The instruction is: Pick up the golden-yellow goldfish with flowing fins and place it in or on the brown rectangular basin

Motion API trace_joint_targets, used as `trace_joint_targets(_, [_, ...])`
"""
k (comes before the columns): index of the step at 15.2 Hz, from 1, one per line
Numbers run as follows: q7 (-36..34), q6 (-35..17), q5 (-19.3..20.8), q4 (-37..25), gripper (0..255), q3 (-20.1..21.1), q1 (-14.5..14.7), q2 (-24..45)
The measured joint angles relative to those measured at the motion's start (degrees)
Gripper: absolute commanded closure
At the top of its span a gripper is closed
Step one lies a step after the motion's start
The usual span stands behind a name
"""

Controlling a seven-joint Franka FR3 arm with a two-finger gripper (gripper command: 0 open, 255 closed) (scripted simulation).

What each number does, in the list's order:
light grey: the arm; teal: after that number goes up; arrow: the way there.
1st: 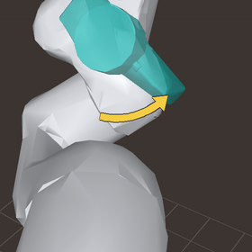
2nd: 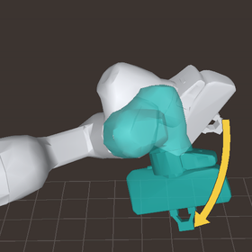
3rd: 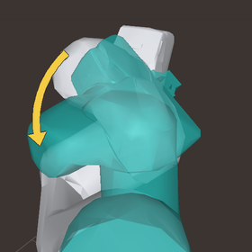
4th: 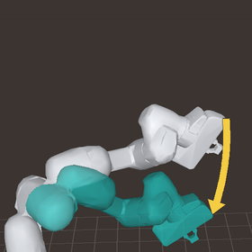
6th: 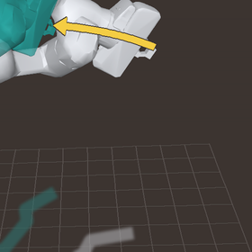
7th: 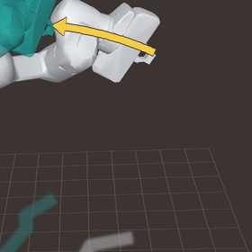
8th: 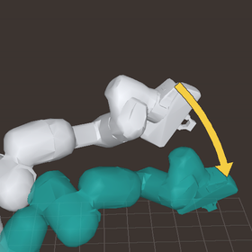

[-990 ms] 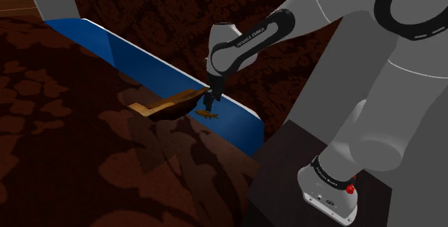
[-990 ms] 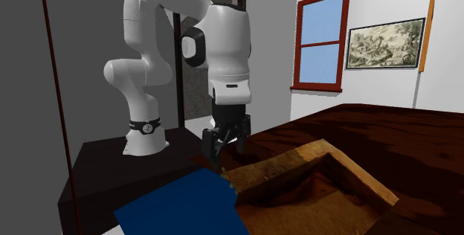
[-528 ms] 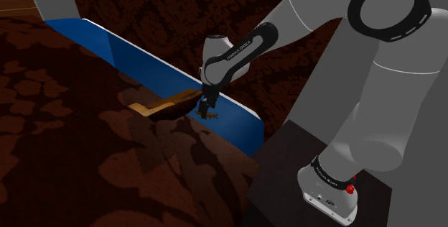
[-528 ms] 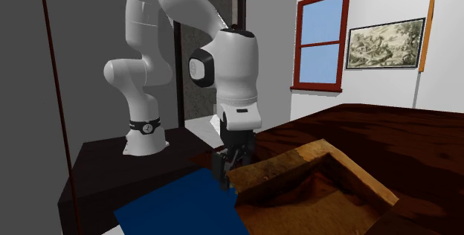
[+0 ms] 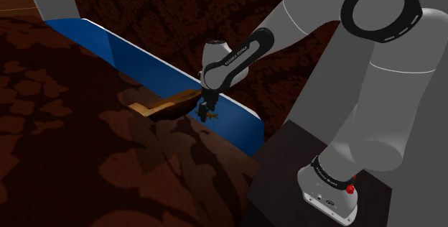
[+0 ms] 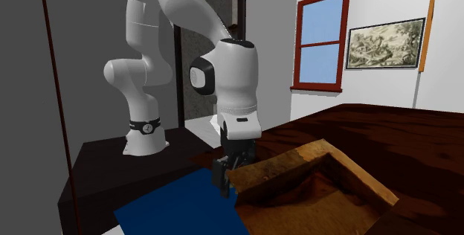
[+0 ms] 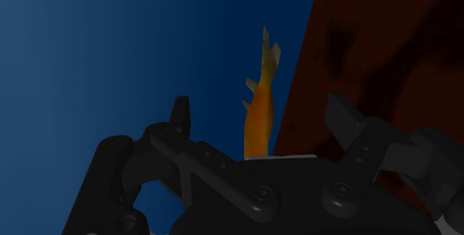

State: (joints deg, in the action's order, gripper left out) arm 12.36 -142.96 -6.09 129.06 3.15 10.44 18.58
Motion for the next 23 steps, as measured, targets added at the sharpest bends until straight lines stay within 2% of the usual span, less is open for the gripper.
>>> trace_joint_targets(1, [0.0,0.0,0.0,0.0,0,0.0,0.0,0.0])
trace_joint_targets(2, [0.0,0.0,0.0,0.0,255,0.0,0.0,0.0])
trace_joint_targets(13, [0.0,0.3,0.0,0.0,255,0.0,0.0,-0.2])
trace_joint_targets(23, [-0.6,6.9,0.3,-0.6,255,-0.1,-0.1,-6.3])
